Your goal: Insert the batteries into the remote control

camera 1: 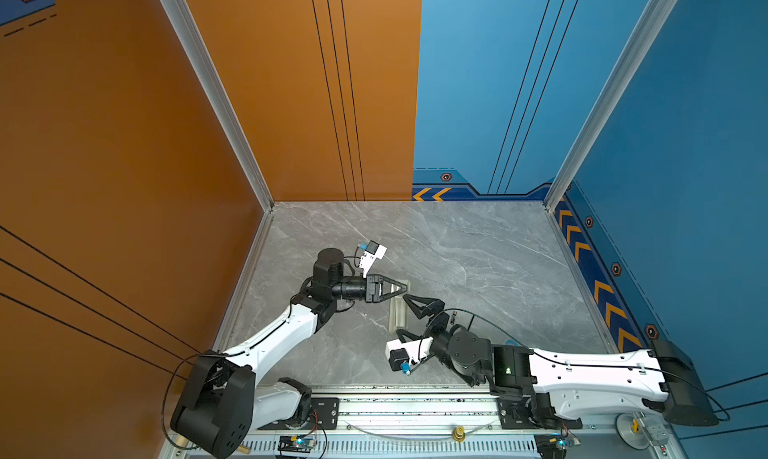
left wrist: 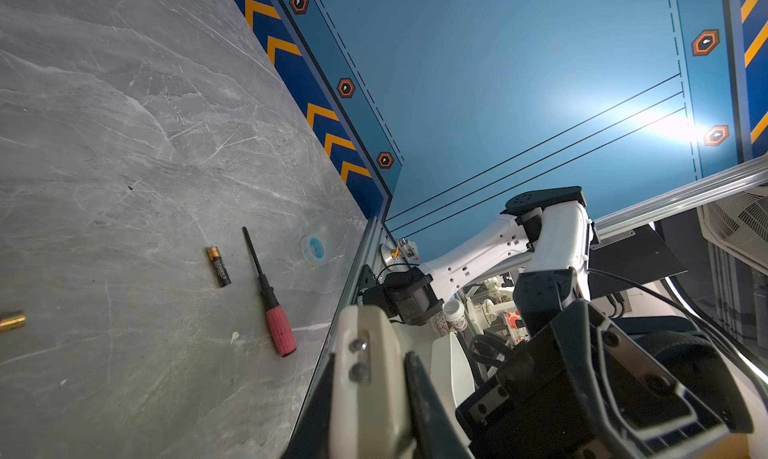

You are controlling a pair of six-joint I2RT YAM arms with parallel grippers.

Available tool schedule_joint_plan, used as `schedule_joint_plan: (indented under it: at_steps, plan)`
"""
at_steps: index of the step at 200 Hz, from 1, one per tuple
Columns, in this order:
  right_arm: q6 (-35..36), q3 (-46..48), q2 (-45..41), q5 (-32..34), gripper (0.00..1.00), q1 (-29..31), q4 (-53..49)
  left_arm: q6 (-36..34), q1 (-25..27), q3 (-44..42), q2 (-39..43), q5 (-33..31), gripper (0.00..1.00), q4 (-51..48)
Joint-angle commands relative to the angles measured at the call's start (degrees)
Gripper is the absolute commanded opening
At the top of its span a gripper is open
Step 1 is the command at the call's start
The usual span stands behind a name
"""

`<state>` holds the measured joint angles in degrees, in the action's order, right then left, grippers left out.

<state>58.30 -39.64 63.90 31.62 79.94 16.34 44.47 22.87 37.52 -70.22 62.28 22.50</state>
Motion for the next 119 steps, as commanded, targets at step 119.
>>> schedule_joint_plan:
  at_steps: [119]
  plan:
    - [0.3, 0.1, -0.9, 2.7, 1.0, 0.5, 2.3, -0.2, -0.3, -0.3, 0.2, 3.1, 0.0, -0.5]
